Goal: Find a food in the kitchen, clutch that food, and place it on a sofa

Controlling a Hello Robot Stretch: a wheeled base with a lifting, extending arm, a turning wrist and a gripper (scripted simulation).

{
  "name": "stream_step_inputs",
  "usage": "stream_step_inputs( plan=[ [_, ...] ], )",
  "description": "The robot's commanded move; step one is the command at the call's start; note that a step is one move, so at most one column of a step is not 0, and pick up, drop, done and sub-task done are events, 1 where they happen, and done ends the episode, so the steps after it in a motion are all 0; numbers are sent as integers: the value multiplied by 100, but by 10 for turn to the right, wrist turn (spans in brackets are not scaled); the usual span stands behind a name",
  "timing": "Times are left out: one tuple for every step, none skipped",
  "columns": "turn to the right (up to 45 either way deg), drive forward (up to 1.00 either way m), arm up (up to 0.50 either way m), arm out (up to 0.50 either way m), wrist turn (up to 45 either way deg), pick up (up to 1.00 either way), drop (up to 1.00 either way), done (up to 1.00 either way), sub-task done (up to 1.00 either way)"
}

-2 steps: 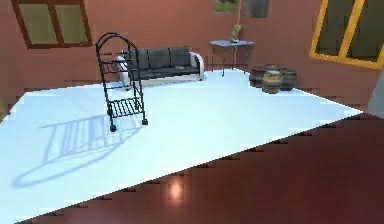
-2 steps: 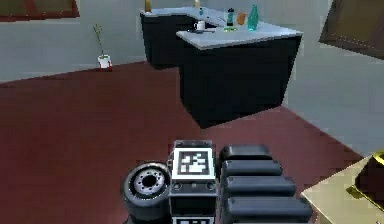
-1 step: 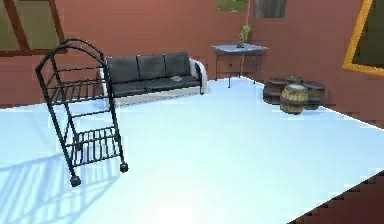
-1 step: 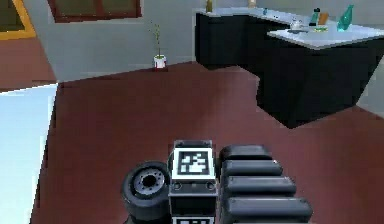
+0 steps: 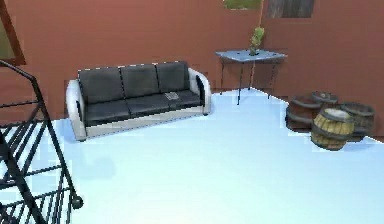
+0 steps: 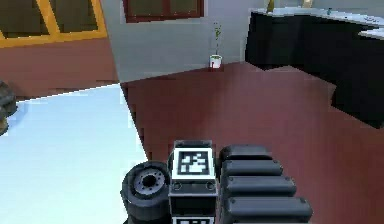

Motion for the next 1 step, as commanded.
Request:
stream_step_inputs(
  plan=[
    [0, 75, 0, 0, 0, 0, 0, 0, 0]
  ],
)
